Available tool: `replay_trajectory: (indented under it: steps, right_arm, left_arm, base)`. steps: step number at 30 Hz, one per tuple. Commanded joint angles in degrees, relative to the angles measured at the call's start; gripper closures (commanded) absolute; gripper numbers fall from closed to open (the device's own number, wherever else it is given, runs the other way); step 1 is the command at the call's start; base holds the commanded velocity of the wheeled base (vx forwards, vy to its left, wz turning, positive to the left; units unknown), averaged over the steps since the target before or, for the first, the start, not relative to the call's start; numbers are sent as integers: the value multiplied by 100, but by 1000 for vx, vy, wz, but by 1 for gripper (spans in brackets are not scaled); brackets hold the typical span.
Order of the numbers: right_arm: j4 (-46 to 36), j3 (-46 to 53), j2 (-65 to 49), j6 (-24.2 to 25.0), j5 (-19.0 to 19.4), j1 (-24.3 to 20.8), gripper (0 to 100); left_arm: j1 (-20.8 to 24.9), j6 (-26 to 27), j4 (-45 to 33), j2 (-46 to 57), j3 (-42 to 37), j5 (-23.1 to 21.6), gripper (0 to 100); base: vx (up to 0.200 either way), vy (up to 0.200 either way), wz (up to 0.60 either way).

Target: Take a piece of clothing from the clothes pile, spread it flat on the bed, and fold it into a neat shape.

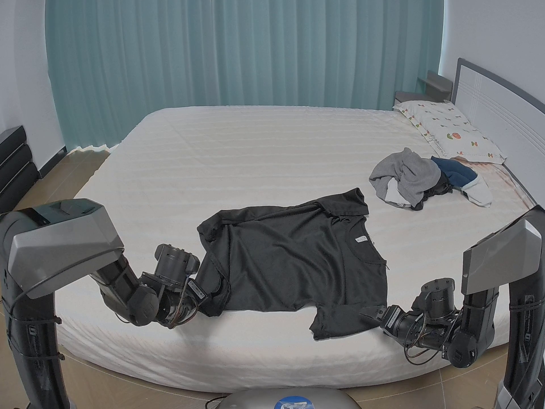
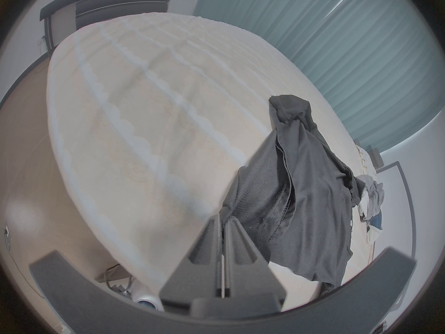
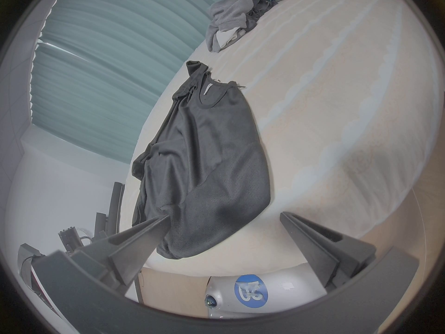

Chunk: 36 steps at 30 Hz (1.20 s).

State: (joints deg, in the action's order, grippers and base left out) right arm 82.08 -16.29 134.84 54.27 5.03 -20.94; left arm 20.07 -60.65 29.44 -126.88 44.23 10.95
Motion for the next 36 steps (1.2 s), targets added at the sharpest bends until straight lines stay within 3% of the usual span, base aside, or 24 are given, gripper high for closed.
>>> replay_trajectory:
  steps: [1,7,8,17,18,23,31,36]
  right_arm:
    - [-25,-182,139,-4,-64,-33,0]
    - [-122,-463,288,-145,-90,-33,0]
    - [-131,-454,288,-171,-90,-33,100]
    - [-184,-147,130,-435,-284,64,100]
    - [-192,29,-133,-549,-266,240,100]
    - [-298,310,-731,-646,-90,389,100]
    - [-1221,565,-1540,-1481,481,899,100]
    - [-1748,530,-1786,-1648,490,952,100]
  left_arm:
    - [-187,97,-44,348,-213,-14,100]
    - [-293,413,-44,374,-415,-14,100]
    - [-301,413,-44,374,-415,-14,100]
    - [-337,598,-61,480,-582,-260,100]
    - [-381,677,-61,559,-661,-304,100]
    - [-433,1046,-360,796,-819,-312,100]
    - [-468,1512,-1248,1192,-872,-471,100]
    - [-495,1714,-1459,1201,-890,-479,100]
  base:
    - [0,0,0]
    - [0,0,0]
    - [0,0,0]
    - [0,0,0]
    - [0,0,0]
    - [0,0,0]
    - [0,0,0]
    - [0,0,0]
